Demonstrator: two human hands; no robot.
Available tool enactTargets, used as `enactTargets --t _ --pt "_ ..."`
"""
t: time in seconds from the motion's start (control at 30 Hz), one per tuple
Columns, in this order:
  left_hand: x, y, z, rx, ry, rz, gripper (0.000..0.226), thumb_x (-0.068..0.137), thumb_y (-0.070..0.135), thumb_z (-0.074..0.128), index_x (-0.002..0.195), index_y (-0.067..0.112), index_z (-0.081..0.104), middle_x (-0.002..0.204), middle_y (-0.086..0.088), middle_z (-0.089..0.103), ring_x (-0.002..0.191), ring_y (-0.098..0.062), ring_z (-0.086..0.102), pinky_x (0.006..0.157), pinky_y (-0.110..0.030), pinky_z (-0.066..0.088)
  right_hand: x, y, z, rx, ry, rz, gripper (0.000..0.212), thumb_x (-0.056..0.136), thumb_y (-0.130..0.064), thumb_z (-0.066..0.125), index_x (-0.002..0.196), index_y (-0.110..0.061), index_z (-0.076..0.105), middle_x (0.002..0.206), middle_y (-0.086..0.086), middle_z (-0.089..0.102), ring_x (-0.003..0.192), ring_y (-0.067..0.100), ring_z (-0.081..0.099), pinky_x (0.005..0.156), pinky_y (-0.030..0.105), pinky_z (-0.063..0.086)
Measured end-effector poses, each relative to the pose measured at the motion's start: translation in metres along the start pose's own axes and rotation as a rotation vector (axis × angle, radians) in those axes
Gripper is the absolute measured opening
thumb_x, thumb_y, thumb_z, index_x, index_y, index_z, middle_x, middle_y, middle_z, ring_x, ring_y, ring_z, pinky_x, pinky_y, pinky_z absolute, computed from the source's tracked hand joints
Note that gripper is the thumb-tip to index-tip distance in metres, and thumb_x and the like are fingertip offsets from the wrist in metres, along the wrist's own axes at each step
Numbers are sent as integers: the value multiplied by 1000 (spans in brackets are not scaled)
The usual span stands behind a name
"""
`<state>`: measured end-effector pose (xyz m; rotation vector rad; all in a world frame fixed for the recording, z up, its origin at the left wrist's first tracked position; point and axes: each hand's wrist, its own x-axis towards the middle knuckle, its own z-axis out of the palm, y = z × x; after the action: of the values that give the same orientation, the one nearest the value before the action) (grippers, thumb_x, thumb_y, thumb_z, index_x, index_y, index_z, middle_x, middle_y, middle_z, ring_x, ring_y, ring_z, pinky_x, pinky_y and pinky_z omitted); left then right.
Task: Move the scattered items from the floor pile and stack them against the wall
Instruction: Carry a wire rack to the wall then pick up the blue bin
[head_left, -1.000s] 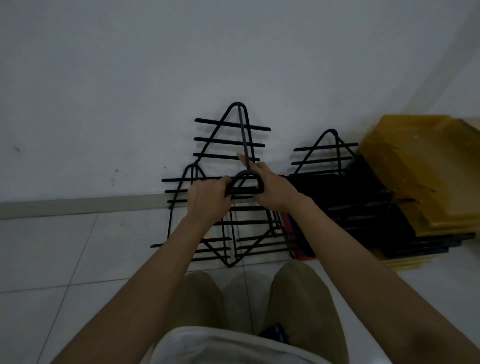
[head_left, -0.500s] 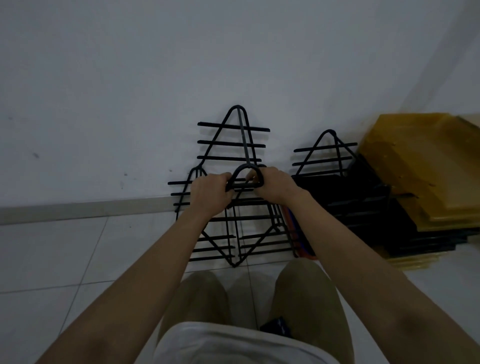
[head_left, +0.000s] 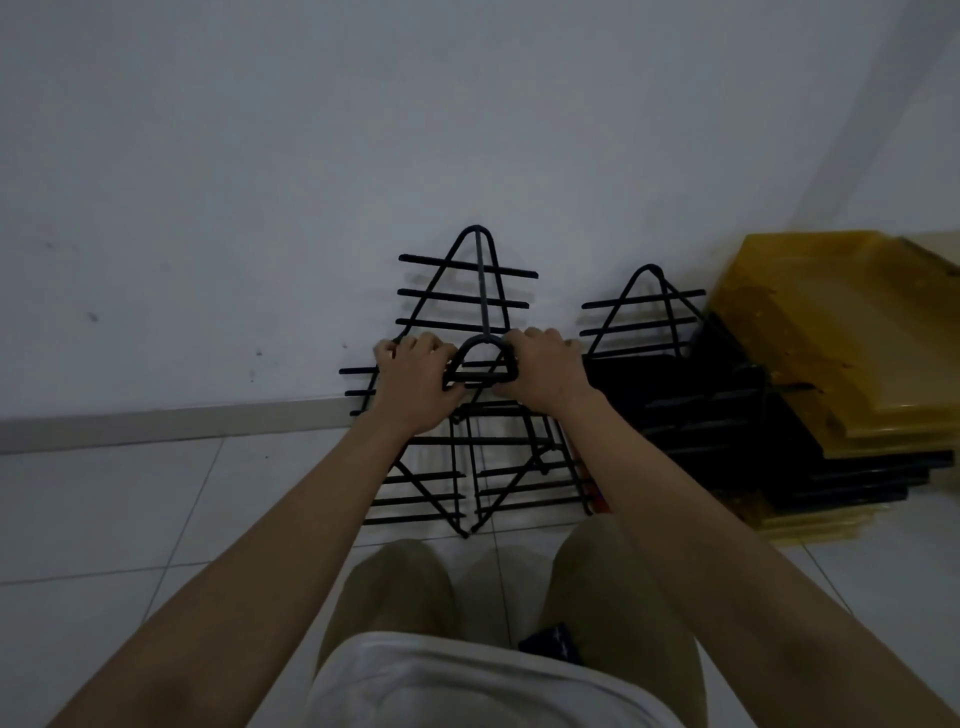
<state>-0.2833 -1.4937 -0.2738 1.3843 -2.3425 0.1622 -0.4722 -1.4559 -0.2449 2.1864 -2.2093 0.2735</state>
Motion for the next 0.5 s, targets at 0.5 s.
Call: enactTargets --t 0.5 --pt "-20 -7 -5 -88 74 -1 33 94 44 54 79 15 61 76 -3 64 71 -26 57 68 -33 26 -2 -8 -12 276 -195 -150 34 89 -34 65 123 -33 62 120 -2 64 106 16 60 81 25 45"
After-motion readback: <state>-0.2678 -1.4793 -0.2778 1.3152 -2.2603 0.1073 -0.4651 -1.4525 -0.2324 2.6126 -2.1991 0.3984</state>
